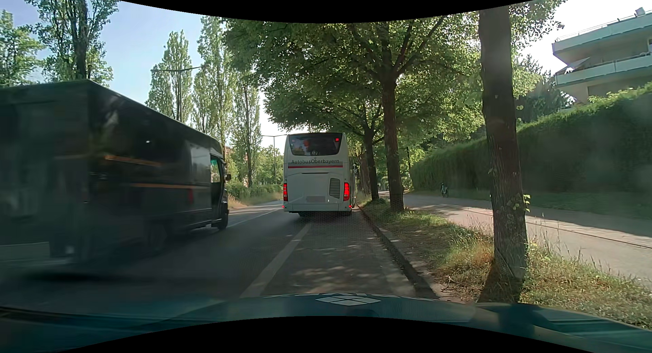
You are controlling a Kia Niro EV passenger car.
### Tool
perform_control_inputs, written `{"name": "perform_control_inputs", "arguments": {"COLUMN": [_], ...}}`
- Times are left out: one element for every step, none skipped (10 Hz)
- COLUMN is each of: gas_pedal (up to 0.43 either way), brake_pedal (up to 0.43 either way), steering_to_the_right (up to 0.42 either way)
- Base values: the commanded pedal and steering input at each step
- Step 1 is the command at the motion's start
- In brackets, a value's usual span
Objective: Follow the waypoints while adhering to traffic rules and regulations
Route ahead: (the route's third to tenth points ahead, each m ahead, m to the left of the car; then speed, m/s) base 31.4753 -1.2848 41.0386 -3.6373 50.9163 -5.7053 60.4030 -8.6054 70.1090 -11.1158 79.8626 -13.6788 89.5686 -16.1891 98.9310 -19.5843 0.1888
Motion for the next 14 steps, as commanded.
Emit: {"name": "perform_control_inputs", "arguments": {"gas_pedal": [0.000,0.000,0.000,0.000,0.000,0.000,0.000,0.000,0.000,0.000,0.000,0.000,0.020,0.020], "brake_pedal": [0.000,0.000,0.000,0.000,0.000,0.000,0.000,0.000,0.000,0.000,0.000,0.000,0.000,0.000], "steering_to_the_right": [-0.426,-0.424,-0.420,-0.412,-0.405,-0.397,-0.390,-0.383,-0.377,-0.376,-0.375,-0.373,-0.369,-0.370]}}
